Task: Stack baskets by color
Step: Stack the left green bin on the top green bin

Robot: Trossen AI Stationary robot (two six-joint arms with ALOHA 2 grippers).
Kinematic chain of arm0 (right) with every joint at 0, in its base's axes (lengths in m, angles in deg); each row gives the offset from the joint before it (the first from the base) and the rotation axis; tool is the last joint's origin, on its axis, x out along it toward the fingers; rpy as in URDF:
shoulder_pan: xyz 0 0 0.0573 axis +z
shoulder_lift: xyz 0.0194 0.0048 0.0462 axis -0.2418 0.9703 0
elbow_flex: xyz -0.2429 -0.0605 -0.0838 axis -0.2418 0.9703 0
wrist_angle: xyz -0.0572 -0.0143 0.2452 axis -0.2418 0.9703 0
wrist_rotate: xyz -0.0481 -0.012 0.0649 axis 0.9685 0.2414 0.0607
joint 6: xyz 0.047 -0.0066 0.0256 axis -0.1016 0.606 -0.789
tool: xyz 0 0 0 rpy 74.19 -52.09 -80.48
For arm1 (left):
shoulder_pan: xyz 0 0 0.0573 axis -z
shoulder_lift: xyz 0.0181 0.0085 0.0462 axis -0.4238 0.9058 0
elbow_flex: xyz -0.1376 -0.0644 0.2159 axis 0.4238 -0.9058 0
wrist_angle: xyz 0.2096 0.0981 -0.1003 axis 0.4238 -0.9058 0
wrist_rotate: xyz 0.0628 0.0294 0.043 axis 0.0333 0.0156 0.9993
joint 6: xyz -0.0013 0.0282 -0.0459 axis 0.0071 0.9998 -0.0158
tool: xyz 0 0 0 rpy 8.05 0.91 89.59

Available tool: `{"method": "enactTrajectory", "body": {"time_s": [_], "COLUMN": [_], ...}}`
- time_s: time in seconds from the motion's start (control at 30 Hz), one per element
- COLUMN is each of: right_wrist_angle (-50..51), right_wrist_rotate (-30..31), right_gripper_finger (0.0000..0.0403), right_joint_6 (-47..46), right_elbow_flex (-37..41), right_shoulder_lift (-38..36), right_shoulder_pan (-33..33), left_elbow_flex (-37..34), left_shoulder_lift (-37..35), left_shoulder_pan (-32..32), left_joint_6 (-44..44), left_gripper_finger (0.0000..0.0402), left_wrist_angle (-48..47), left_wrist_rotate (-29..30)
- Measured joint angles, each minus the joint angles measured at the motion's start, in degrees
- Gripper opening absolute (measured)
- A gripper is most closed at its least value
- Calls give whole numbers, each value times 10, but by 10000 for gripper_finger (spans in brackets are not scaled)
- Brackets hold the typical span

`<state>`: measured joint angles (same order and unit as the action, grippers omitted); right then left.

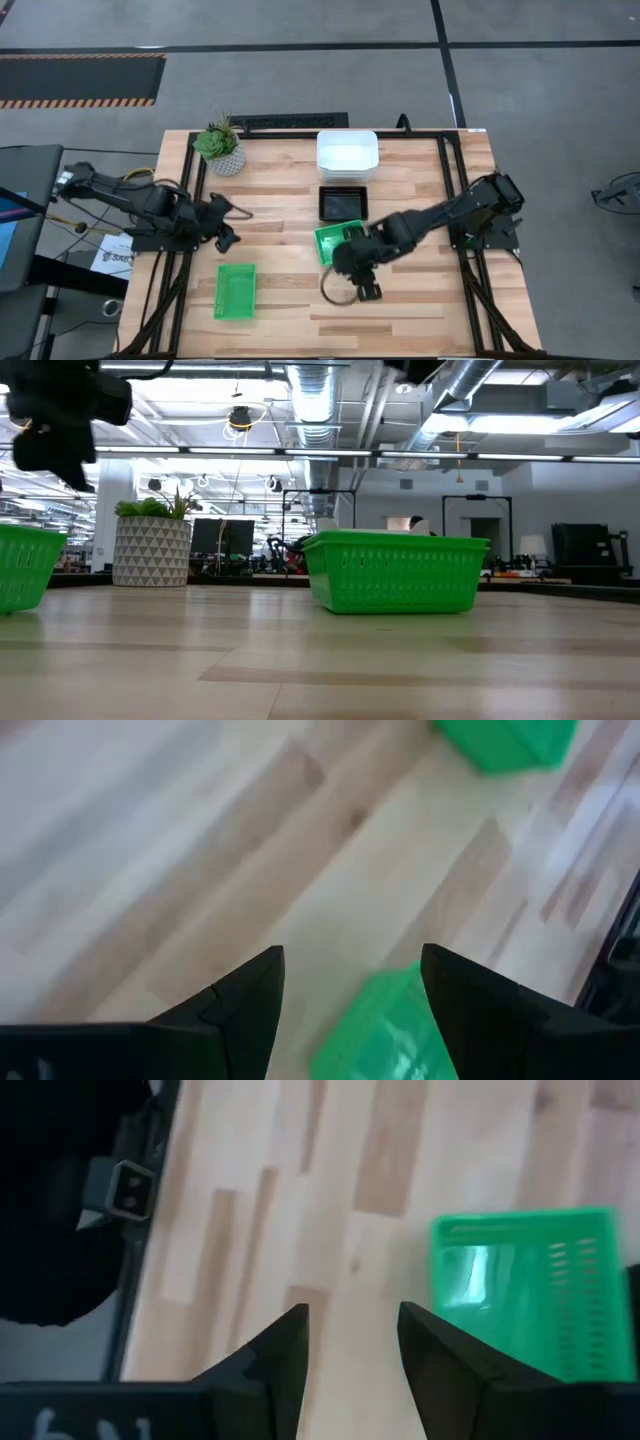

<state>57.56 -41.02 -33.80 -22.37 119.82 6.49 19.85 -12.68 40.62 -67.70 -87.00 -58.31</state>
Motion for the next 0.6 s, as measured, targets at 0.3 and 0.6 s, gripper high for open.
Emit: {"method": "enactTrajectory", "body": {"time_s": [0.3, 0.6], "right_wrist_angle": [4, 16], "right_wrist_rotate": [85, 140], "right_gripper_finger": [172, 175], "right_joint_6": [-69, -123], "right_elbow_flex": [0, 2], "right_shoulder_lift": [-15, -15], "right_shoulder_pan": [81, 119], "left_elbow_flex": [41, 52], "left_shoulder_lift": [87, 206], "left_shoulder_pan": [139, 271], "left_joint_6": [-122, -323], "left_gripper_finger": [224, 224], "left_wrist_angle": [1, -4], "left_wrist_rotate": [21, 5]}}
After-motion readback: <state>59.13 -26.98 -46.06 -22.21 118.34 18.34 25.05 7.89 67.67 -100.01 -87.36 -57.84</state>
